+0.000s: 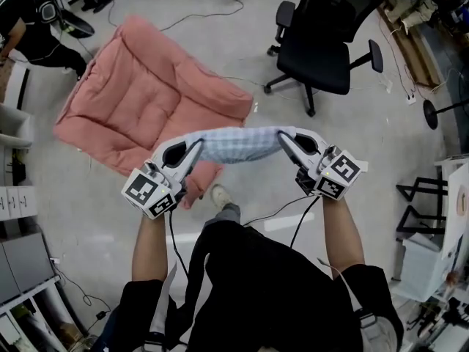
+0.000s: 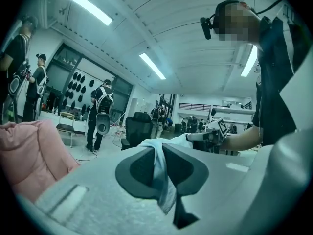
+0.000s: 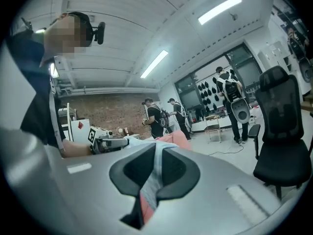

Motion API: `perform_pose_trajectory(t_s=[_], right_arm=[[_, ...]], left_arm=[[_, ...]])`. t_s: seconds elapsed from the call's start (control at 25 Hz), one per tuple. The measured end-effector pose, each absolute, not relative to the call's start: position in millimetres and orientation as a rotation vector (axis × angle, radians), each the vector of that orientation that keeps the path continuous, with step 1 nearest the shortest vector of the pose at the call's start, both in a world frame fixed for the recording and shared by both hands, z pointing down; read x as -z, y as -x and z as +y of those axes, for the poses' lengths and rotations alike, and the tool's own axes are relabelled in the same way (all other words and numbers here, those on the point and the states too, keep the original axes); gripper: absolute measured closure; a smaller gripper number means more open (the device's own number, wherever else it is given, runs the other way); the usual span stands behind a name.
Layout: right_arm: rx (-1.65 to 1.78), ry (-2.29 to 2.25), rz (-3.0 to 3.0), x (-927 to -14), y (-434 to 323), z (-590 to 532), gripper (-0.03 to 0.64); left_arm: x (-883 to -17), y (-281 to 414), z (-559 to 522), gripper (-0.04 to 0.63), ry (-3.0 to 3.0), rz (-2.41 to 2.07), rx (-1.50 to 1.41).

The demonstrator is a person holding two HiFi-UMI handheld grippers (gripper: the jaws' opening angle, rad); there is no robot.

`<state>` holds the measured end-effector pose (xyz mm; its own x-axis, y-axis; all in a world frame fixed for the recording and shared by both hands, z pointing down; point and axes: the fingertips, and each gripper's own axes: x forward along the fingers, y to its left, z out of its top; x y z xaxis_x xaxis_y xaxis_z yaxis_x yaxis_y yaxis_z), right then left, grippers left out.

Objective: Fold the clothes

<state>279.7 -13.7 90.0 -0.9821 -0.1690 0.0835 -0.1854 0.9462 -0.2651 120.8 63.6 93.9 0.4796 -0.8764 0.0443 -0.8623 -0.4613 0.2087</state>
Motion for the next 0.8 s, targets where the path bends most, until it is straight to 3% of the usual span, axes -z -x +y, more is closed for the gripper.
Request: perform_pose_trajectory(t_s=[0.4, 0.8], right_arm=[[-0.37, -0.028, -3.052, -81, -189, -69, 0.604], [-0.402, 0.459, -3.001, -78, -125, -72, 0.604]], left_arm=[[-83, -49, 38, 0.561, -2.43, -1.741, 0.123], [-71, -19, 70, 0.561, -2.166, -2.105, 0.136]])
